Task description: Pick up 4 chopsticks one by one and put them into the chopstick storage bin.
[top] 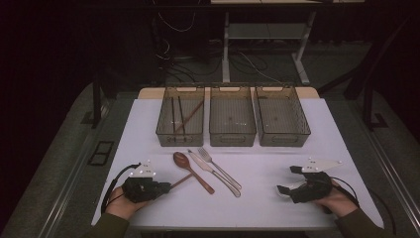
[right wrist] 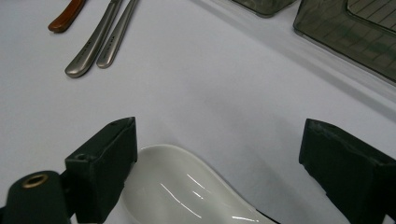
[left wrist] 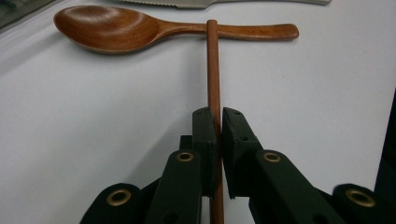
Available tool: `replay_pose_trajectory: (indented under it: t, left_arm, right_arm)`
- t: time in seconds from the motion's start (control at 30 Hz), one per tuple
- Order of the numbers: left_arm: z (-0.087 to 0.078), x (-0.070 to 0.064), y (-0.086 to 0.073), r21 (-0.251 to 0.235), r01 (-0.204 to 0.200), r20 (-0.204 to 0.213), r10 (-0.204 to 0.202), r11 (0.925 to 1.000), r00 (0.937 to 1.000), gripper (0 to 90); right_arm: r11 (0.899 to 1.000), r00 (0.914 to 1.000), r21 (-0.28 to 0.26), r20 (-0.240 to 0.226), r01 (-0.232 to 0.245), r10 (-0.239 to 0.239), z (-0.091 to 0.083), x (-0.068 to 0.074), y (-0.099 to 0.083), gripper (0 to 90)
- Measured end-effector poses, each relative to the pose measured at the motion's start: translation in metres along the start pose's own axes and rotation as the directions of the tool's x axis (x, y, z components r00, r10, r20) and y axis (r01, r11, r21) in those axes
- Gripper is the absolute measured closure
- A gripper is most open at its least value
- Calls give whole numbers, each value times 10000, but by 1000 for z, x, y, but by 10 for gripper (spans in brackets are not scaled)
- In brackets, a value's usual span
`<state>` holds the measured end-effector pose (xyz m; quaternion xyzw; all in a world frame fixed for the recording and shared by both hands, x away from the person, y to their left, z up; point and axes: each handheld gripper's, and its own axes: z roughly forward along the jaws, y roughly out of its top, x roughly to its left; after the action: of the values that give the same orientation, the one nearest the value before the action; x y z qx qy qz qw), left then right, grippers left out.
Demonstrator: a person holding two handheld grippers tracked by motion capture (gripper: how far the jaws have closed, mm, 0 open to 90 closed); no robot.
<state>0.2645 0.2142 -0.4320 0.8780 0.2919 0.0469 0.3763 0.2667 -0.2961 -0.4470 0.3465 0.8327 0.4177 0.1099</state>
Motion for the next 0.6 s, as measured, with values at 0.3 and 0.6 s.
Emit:
replay_pose_trajectory:
  t: [0.3, 0.6]
  left_arm:
    - [0, 0, 12, -303, 435, -272, -443, 9986, 9986, 833]
    - [-3, 2, 28, -700, 582, -454, -614, 9959, 9971, 834]
  right_arm:
    - [10000, 10000, 13, -15, 0, 0, 1, 0, 0, 114]
    - [10000, 10000, 38, -32, 18, -17, 1, 0, 0, 114]
